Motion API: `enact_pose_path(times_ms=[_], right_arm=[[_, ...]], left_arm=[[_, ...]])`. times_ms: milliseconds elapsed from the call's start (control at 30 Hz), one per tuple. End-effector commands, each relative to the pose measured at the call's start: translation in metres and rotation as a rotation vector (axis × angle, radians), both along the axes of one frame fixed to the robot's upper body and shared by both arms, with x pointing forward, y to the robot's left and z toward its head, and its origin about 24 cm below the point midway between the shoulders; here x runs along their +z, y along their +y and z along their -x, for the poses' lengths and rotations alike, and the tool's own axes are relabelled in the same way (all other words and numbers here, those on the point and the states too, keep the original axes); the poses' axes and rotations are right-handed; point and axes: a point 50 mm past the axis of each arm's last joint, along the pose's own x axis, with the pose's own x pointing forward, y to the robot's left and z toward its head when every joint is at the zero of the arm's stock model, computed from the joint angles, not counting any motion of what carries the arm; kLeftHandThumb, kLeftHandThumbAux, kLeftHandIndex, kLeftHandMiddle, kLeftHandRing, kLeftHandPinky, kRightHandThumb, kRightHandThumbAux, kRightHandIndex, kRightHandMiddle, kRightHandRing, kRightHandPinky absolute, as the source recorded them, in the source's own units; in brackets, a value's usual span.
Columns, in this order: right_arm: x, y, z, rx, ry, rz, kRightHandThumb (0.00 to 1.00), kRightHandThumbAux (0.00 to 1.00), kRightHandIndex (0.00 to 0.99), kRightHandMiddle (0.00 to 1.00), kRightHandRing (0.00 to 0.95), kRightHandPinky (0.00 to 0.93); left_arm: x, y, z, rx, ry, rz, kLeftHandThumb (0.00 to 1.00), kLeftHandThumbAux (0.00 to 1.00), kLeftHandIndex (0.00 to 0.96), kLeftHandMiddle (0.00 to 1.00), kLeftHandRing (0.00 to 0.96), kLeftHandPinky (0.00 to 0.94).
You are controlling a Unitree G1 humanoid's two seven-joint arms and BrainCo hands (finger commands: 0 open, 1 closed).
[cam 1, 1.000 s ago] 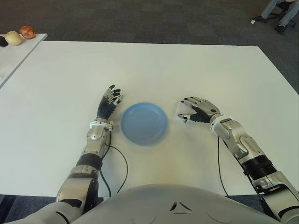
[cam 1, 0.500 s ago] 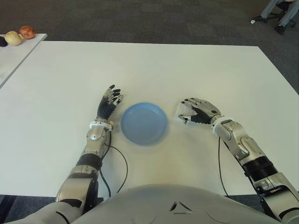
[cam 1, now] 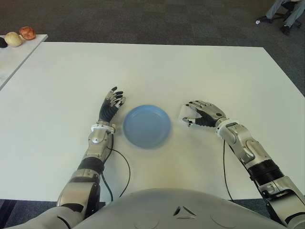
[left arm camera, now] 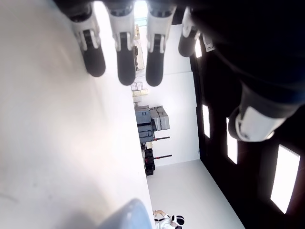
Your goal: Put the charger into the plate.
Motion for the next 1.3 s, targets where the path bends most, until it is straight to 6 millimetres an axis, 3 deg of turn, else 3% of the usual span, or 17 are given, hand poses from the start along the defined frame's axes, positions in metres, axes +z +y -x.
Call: enact_pose_path(times_ms=[33, 1300], right_arm=[[-0.007, -0.002, 0.002, 0.002, 0.021, 0.017, 0.338, 0.096, 0.000, 0.000, 0.000, 0.000], [-0.018, -0.002, 0.001, 0.014, -0.027, 0.073, 0.325, 0.099, 0.000, 0.000, 0.000, 0.000]], left_arm=[[-0.028, -0.002, 0.023, -0.006, 0.166, 0.013, 0.000, 0.529, 0.072, 0.210, 0.200, 0.184], [-0.027, -0.002, 0.026, 0.001, 0.152, 0.025, 0.000, 0.535, 0.078, 0.218, 0.207, 0.186]])
